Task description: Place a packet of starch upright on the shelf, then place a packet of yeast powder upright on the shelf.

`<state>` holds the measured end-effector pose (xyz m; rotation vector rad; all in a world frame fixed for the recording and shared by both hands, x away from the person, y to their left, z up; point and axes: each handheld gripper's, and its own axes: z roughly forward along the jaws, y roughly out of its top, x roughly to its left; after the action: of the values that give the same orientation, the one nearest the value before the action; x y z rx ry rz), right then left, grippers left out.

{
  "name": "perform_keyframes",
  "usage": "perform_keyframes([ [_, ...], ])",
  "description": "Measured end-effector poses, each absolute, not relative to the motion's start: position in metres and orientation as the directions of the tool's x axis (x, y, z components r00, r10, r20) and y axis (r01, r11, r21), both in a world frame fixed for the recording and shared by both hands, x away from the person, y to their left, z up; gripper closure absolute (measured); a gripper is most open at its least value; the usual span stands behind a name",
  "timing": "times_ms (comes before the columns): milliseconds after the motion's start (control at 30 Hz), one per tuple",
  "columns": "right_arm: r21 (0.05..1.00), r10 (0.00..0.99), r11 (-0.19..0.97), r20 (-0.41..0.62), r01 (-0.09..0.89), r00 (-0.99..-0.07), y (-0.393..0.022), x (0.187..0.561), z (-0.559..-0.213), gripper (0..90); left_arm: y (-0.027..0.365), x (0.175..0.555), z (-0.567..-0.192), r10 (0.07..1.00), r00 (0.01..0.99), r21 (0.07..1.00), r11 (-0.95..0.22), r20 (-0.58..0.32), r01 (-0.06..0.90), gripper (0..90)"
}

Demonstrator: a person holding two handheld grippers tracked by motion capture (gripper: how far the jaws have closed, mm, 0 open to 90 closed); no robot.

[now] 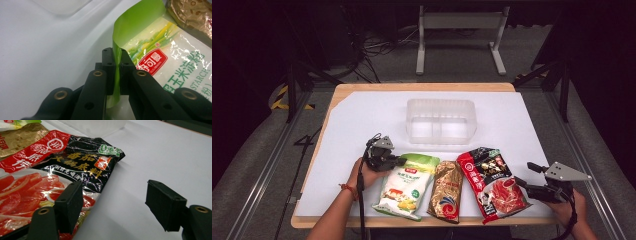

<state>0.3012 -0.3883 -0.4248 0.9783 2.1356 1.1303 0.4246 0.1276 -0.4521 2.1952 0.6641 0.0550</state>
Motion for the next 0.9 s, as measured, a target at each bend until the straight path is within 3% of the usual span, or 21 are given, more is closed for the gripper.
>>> perform_keyframes([
  [300,0.855,0.801,0.383,-0.12,0.348,-0.587,-0.392,0.299,-0.424,30.8,0.145,0.413,-0.425,0.493,0.852,0.833,-0.385,-0.177,0.396,88.9],
  [900,0.857,0.807,0.376,-0.118,0.351,-0.578,-0.391,0.299,-0.424,31.0,0.165,0.374,-0.363,0.527,0.835,0.946,-0.159,-0.161,0.283,89.8],
])
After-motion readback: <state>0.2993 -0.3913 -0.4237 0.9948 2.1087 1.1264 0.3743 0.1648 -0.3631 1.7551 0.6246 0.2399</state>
